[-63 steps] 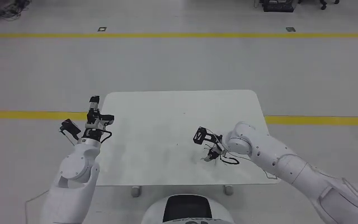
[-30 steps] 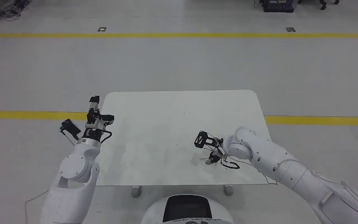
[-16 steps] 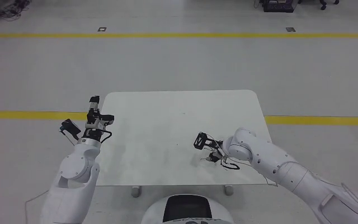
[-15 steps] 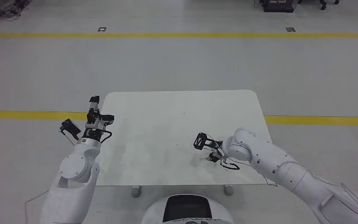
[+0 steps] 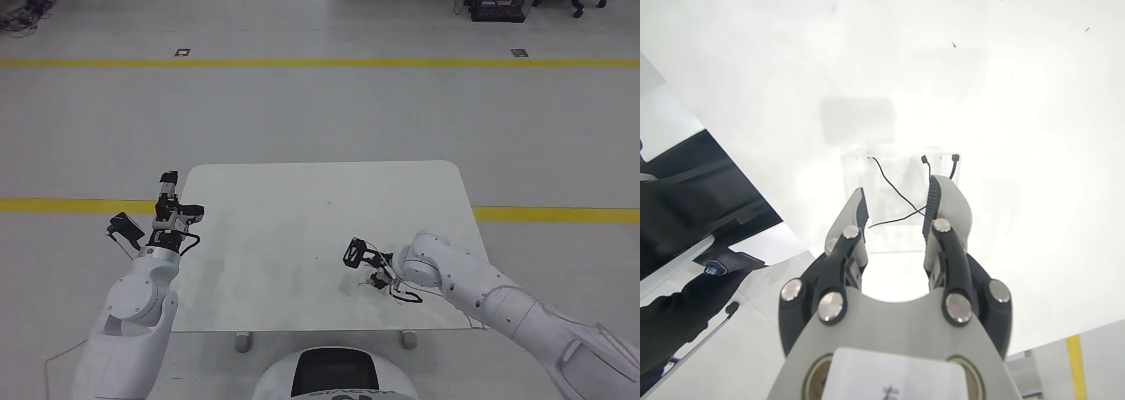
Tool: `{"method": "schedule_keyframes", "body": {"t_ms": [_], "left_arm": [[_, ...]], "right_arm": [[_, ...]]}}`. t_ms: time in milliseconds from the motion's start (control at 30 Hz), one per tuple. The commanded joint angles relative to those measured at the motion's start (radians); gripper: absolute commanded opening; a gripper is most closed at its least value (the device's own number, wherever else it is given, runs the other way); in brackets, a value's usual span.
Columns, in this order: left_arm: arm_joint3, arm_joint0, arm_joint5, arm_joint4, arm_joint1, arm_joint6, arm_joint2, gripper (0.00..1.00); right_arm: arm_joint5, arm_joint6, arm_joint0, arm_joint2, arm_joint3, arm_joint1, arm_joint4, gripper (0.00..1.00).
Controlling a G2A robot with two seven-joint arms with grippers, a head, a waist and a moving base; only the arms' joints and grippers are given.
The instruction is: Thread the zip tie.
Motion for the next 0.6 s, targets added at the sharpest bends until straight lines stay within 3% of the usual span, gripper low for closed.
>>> {"method": "schedule_keyframes", "body": {"t_ms": [0,567], "left_arm": [[0.000,0.000,0.000,0.000,0.000,0.000,0.000,1.00],[0.000,0.000,0.000,0.000,0.000,0.000,0.000,1.00]], "right_arm": [[0.000,-0.010,0.003,-0.004,0.014,-0.006,-0.003,0.29],[0.000,-0.032,0.009,-0.001,0.082,-0.043,-0.038,0.30]]}}
